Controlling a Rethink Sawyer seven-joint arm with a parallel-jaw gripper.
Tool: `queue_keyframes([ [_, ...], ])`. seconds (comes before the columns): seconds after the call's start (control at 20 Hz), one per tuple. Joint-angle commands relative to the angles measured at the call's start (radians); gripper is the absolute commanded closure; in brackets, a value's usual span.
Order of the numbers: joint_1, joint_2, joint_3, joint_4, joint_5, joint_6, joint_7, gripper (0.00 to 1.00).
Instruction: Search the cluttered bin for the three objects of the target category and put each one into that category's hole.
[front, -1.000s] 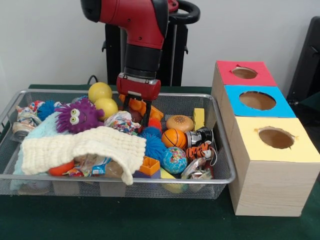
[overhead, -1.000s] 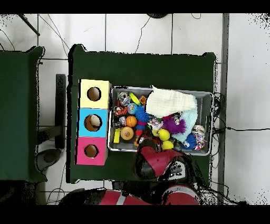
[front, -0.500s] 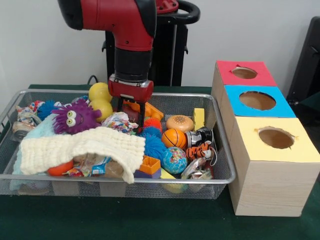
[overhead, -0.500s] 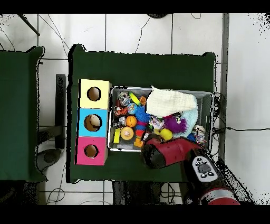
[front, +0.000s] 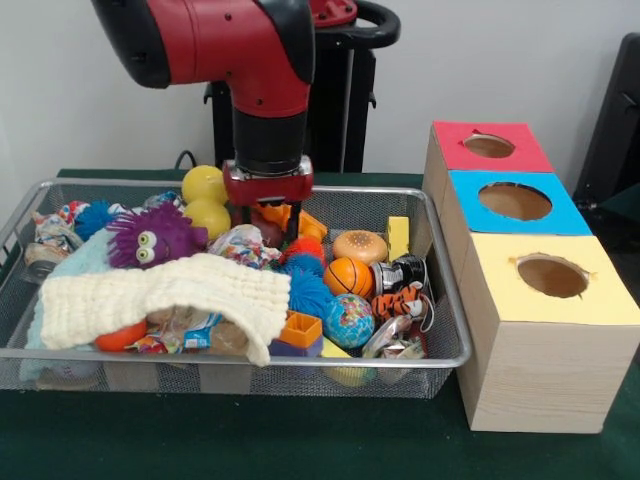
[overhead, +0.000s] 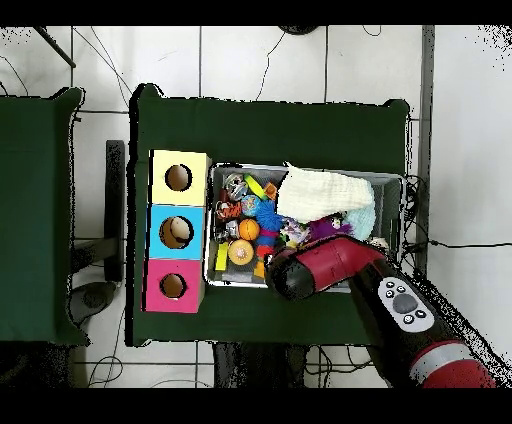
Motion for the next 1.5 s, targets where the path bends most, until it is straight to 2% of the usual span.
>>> queue_keyframes([
  [0.05, 0.041, -0.083, 0.203, -0.047, -0.13, 0.027, -0.476, 0.0],
  [0.1, 0.077, -0.11, 0.163, -0.034, -0.134, 0.022, -0.412, 0.0],
  [0.2, 0.102, -0.134, 0.128, -0.008, -0.114, 0.009, -0.346, 0.0],
  [0.3, 0.114, -0.175, 0.087, 0.039, -0.014, 0.033, -0.236, 0.0],
  [0.4, 0.12, -0.235, 0.068, 0.077, 0.064, 0.073, -0.19, 0.0],
  [0.5, 0.112, -0.299, 0.06, 0.114, 0.146, 0.122, -0.176, 0.0],
  [0.6, 0.101, -0.345, 0.048, 0.128, 0.187, 0.153, -0.21, 0.0],
  [0.7, 0.085, -0.345, 0.06, 0.131, 0.197, 0.153, -0.267, 0.0],
  [0.85, 0.034, -0.242, 0.073, 0.109, 0.085, 0.043, -0.365, 0.0],
  [0.9, -0.002, -0.173, 0.085, 0.085, 0.035, -0.007, -0.405, 0.0],
  [1.0, -0.035, -0.113, 0.11, 0.053, -0.035, -0.041, -0.48, 0.0],
  [1.1, -0.074, -0.031, 0.154, 0.015, -0.164, -0.101, -0.596, 0.0],
  [1.2, -0.076, -0.005, 0.164, -0.002, -0.262, -0.147, -0.608, 0.0],
  [1.25, -0.052, 0.005, 0.141, -0.016, -0.361, -0.213, -0.571, 0.0],
  [1.3, -0.046, 0.011, 0.138, -0.024, -0.406, -0.232, -0.557, 0.0],
  [1.35, -0.011, 0.01, 0.112, -0.033, -0.498, -0.27, -0.521, 0.0],
  [1.4, 0.011, 0.018, 0.092, -0.043, -0.56, -0.289, -0.49, 0.0],
  [1.5, 0.013, 0.035, 0.1, -0.048, -0.604, -0.283, -0.503, 0.0],
])
